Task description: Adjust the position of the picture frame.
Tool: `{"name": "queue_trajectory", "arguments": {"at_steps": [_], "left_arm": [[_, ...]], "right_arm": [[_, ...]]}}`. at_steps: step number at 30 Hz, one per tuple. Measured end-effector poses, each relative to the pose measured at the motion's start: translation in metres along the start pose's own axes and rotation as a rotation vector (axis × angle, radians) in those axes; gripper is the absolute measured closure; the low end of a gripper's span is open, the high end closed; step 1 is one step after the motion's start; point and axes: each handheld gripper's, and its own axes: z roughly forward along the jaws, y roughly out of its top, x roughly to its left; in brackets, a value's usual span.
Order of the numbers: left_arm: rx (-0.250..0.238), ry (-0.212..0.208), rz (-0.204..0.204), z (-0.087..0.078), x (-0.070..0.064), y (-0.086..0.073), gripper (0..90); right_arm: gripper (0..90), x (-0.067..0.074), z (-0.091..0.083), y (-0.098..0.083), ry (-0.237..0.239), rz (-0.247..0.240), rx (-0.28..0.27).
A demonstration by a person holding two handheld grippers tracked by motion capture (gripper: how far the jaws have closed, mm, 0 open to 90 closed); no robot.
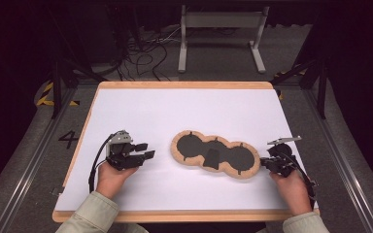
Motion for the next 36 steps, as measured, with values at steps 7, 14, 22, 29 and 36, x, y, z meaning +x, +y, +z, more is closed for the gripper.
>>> {"name": "queue_trajectory", "arguments": {"at_steps": [7, 14, 22, 29, 36], "left_arm": [[0.004, 0.006, 0.001, 0.000, 0.000, 0.000, 53.2], [0.003, 0.014, -0.002, -0.003, 0.001, -0.002, 53.2], [-0.009, 0.024, -0.012, -0.009, 0.004, -0.006, 53.3], [-0.014, 0.030, -0.027, -0.011, 0.005, -0.007, 53.6], [-0.012, 0.028, -0.021, -0.010, 0.003, -0.006, 54.0]], "right_arm": [[90.0, 0.008, 0.005, 0.006, -0.024, -0.003, 0.002], [90.0, 0.027, 0.019, 0.024, 0.006, -0.054, -0.010], [90.0, 0.058, 0.037, 0.052, 0.031, -0.152, -0.007], [90.0, 0.058, 0.010, 0.047, 0.152, -0.195, -0.088], [90.0, 0.091, 0.000, 0.040, 0.286, -0.355, -0.069]]}}
